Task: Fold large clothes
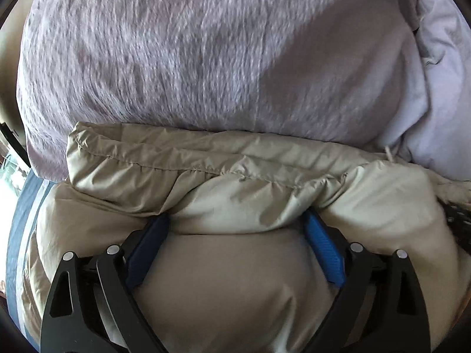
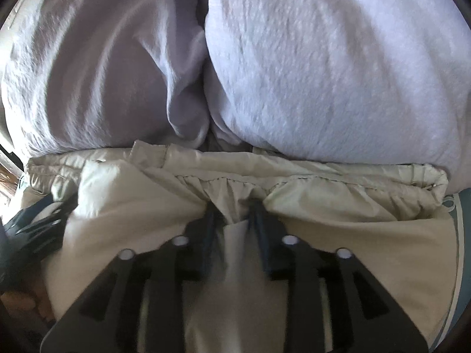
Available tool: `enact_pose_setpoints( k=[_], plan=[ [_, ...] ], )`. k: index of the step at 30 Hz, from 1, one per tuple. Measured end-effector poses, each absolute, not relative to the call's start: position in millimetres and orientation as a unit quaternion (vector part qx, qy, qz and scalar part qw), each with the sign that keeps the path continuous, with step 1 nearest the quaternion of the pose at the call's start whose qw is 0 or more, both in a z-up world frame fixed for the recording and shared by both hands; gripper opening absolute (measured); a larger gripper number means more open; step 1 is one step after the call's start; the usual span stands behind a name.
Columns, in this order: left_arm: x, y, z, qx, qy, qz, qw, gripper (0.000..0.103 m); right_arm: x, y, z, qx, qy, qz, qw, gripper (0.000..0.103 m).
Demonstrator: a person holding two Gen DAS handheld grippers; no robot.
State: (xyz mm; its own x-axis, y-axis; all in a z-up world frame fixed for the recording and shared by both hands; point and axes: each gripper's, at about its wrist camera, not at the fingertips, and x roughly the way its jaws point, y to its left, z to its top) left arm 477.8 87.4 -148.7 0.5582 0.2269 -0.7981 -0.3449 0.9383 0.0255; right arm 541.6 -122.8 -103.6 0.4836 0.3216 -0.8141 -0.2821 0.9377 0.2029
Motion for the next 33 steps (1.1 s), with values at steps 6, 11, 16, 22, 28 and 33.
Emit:
enact_pose_setpoints(
  k=[6,11,16,22,28,33],
  plan=[
    [483,83,-166,-0.071,0.440,0.166,0.880,0.097,524,-164,-86,0.047,0.429,0.169,0.886,0.049],
    [484,83,-178,-0.075,0.441,0.167,0.879,0.097,516,-203,-89,0.057,0.423,0.119,0.896,0.050],
    [484,88,-186,-0.077,0.441,0.166,0.879,0.098,511,-211,-101,0.040,0.432,0.086,0.897,0.050],
    [481,87,-183,-0.079,0.450,0.165,0.874,0.098,510,-206,-118,0.018,0.435,0.071,0.897,0.052],
    [480,87,-186,-0.079,0.448,0.165,0.875,0.099,518,-198,-137,0.011,0.440,0.063,0.896,0.056],
    [477,85,-188,-0.079,0.447,0.165,0.876,0.099,525,-192,-151,0.006,0.439,0.060,0.896,0.058]
  ],
)
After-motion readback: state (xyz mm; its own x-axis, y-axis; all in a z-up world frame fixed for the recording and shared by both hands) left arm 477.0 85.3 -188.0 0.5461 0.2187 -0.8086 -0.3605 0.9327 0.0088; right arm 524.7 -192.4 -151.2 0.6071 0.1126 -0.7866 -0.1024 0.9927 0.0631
